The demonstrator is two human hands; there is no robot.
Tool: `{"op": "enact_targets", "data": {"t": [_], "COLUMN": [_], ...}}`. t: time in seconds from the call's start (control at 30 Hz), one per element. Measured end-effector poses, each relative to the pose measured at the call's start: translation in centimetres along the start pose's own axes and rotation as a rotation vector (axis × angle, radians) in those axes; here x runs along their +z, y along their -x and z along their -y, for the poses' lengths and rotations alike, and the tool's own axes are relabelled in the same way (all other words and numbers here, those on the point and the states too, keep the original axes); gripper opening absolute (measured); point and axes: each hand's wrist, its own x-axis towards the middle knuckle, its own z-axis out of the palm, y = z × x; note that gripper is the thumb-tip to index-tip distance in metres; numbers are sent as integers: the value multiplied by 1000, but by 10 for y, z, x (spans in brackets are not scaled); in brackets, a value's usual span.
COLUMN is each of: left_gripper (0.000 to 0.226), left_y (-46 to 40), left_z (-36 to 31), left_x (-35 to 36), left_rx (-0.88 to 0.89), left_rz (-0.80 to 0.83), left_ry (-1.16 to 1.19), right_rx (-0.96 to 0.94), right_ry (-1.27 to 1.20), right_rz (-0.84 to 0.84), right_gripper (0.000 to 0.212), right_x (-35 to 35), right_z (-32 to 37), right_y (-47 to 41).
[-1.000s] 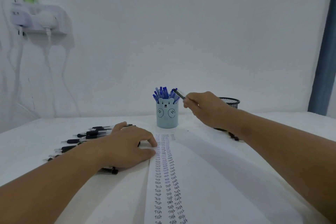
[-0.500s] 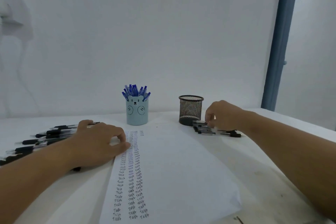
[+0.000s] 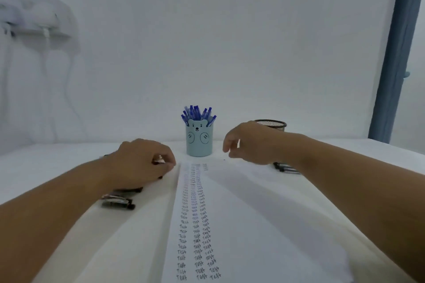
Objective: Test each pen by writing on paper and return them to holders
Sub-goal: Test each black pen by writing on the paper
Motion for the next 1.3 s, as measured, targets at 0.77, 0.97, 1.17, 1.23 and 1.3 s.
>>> {"op": "enact_targets", "data": {"t": [0.77, 0.97, 1.17, 1.23, 1.3], "left_gripper": [5, 18, 22, 23, 28], "left_y": [2, 0, 3, -2, -4], "left_z": [50, 39, 25, 20, 16], "left_x": [4, 6, 0, -6, -14], "left_rx": [110, 84, -96, -171, -252], "left_rz": [-29, -72, -336, -497, -575], "left_ry": [29, -33, 462, 821, 1293], "right_rx": [-118, -117, -126, -129, -136], "right_ry": [-607, -602, -559, -546, -539], "right_rz": [198, 153, 122, 114, 106], "right_gripper": [22, 20, 19, 19, 19], "right_x": [73, 74, 75, 75, 74], "right_z": [17, 19, 20, 19, 19], "right_y": [-60, -56, -54, -53, -53]}}
